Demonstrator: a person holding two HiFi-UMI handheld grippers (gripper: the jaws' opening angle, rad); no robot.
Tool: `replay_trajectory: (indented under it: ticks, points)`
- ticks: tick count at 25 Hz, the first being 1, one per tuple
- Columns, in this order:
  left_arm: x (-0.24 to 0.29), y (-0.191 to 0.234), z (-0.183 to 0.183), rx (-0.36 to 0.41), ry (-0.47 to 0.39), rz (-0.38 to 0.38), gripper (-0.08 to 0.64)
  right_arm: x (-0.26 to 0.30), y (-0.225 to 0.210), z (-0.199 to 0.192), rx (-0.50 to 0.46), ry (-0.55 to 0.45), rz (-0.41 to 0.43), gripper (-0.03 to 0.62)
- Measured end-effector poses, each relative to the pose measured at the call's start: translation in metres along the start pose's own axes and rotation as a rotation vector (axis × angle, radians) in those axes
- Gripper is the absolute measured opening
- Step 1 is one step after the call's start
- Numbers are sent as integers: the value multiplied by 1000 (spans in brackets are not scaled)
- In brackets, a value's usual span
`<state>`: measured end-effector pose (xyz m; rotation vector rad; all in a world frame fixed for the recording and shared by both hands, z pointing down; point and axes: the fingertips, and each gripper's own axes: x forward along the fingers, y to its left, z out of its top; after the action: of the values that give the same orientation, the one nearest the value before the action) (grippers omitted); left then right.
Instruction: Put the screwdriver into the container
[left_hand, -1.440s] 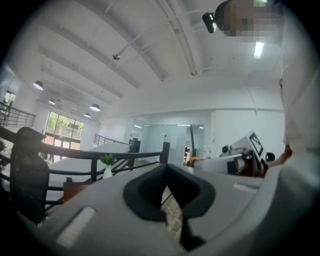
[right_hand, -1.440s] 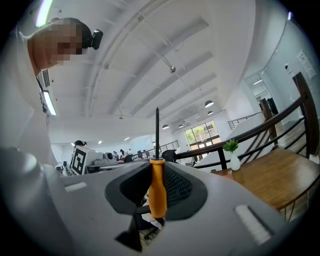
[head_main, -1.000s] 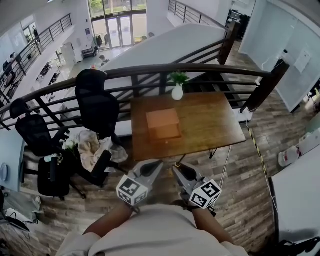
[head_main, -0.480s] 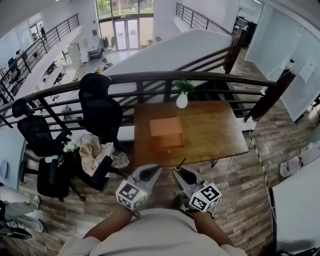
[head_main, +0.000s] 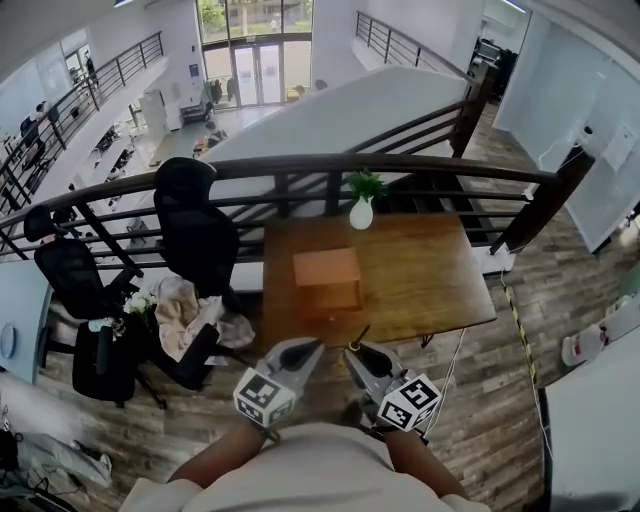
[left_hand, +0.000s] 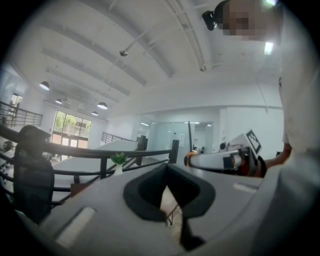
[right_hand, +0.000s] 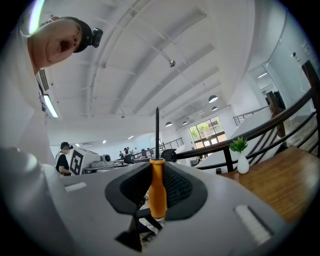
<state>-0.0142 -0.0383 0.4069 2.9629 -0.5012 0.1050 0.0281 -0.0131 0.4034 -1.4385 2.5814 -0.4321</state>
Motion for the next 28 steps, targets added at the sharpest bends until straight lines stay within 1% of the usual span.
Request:
replay_trajectory:
  ticks: [7,12,15,19,24,28]
  points:
    - [65,0,6,-6,-11,19,3,-15,-58,21,-12,8,21,77]
    - [118,-9,15,5,-36,38,3,-35,-103,43,-38,17,46,77]
    - [146,-17,16,0,-46,50,3,-48,-128,50,-37,22,51,77]
    - [167,-25,10,-3,-43,74,3,-57,-149,50,-32,36,78,77]
    - [184,-18,9,-13,-27,99,3,-57,-166,52,-19,37,101,77]
    - [203,-16,10,-12,-18,101,3,-56,-184,58,-2,33,108,77]
